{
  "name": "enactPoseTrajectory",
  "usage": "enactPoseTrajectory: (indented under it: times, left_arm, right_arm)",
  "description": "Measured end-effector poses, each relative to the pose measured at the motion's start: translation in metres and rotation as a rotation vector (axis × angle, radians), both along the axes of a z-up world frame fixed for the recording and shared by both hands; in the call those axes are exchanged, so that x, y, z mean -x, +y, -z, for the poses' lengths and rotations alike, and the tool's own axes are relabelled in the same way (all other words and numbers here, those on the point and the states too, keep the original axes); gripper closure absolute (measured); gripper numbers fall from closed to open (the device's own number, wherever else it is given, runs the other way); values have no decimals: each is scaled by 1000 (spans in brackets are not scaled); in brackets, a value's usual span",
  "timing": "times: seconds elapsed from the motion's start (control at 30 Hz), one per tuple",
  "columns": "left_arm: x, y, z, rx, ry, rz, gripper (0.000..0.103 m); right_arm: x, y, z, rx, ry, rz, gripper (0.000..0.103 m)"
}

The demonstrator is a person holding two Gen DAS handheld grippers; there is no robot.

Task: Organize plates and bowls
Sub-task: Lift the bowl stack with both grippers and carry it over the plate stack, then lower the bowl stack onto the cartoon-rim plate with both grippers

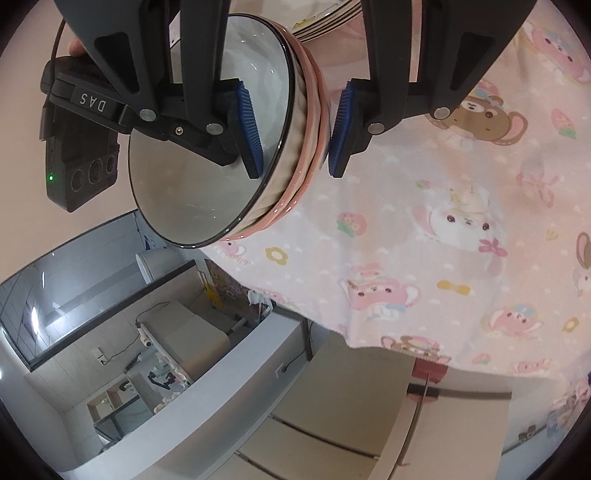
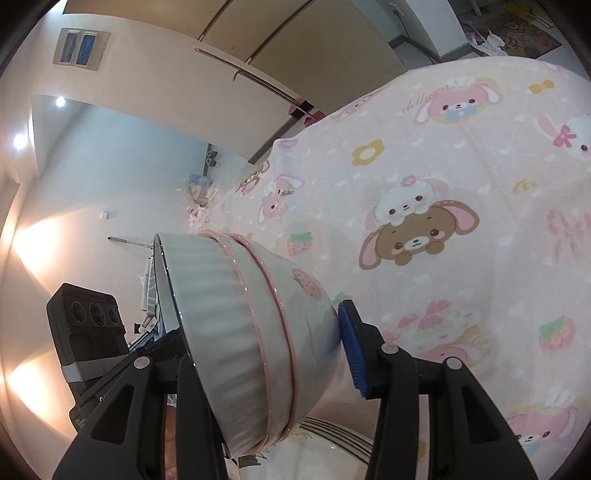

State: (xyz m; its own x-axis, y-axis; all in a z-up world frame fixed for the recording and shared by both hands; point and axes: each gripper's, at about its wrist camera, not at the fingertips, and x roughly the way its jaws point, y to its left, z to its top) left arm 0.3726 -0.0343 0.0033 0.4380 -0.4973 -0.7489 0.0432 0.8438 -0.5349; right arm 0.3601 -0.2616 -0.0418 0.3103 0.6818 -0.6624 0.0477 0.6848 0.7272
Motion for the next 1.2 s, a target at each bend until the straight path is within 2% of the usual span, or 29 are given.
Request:
enactPoseTrajectory:
  times: [0.1, 0.23, 0.33, 0.43, 0.57, 0.7, 0.87, 1.2]
  left_arm:
    - [4, 0, -2, 18, 14, -4, 64]
    - [13, -6, -8, -32, 15, 8, 64]
    - [27, -6, -8, -17, 4, 4, 64]
    - [39, -6, -9, 6, 10, 6, 64]
    - [62, -11, -20, -27, 5, 16, 64]
    - [85, -9, -40, -20, -21, 12, 64]
    - [117, -13, -55, -49, -40, 28, 64]
    - [164, -18, -52, -59, 2, 60, 63]
  right_arm:
    - [2, -5, -4, -4, -11, 4, 59]
    - [8, -7, -3, -19, -11, -5, 59]
    - [17, -8, 1, -42, 23, -6, 59]
    - [30, -7, 0, -34, 26, -18, 59]
    - [50, -11, -5, -39, 37, -17, 59]
    - [69, -10, -22, -42, 16, -13, 59]
    - [97, -9, -41, -34, -8, -36, 59]
    - [151, -14, -38, -25, 10, -57, 59]
